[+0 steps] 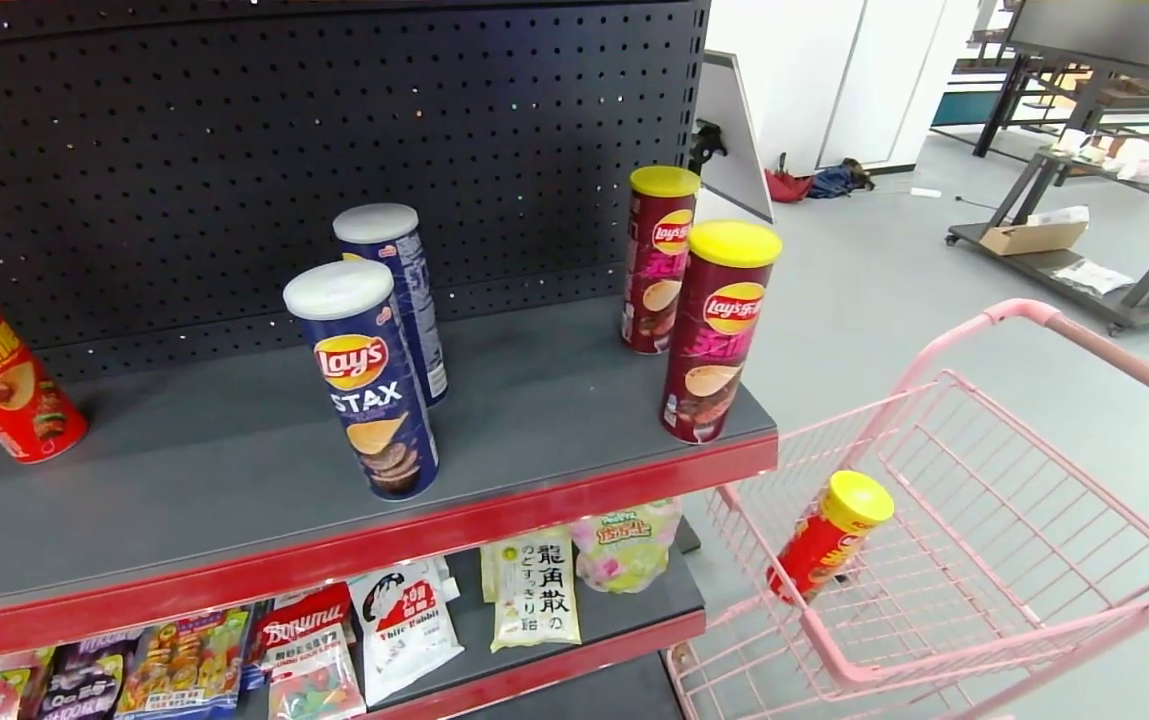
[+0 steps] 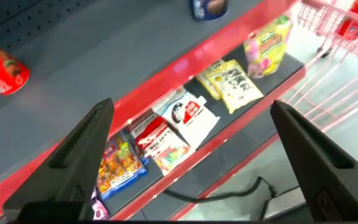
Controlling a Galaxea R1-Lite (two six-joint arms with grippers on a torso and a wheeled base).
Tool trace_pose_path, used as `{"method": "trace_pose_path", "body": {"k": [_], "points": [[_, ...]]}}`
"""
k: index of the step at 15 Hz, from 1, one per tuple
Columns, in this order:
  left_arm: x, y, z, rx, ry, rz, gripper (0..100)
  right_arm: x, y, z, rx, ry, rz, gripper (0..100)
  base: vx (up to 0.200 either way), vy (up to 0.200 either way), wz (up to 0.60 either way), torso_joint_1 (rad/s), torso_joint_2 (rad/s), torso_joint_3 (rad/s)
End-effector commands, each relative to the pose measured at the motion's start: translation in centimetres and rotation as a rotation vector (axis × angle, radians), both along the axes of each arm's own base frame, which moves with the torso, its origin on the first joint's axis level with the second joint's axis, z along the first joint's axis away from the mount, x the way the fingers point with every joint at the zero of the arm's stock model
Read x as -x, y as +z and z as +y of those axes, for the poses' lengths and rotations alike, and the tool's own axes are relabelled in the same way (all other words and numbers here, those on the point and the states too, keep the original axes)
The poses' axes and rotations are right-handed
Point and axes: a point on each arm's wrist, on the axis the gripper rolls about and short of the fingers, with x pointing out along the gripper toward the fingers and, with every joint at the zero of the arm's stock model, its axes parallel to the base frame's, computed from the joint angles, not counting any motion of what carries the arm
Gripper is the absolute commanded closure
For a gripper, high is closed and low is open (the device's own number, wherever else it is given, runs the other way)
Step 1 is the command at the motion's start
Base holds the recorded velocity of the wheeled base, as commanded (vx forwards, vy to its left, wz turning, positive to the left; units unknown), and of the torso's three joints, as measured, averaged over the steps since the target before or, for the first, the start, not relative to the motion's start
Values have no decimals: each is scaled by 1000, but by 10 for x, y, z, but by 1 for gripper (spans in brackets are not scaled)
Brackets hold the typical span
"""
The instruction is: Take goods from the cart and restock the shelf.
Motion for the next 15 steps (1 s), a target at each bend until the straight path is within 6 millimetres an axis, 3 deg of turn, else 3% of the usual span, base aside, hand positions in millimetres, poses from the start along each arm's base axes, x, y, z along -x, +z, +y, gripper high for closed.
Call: {"method": "trace_pose_path", "body": {"k": [1, 8, 15], "points": [[12, -13, 3, -15, -7, -51, 0, 4, -4, 1, 1, -1, -4, 0, 0, 0, 0, -139, 359, 203], [21, -39, 4, -7, -42, -88, 0, 12, -22, 2, -2, -1, 13, 0, 0, 0, 0, -139, 365, 214], [19, -46, 3, -1, -62, -64, 0, 17, -36, 3, -9, 0, 35, 0, 0, 0, 0, -154, 422, 262]]}}
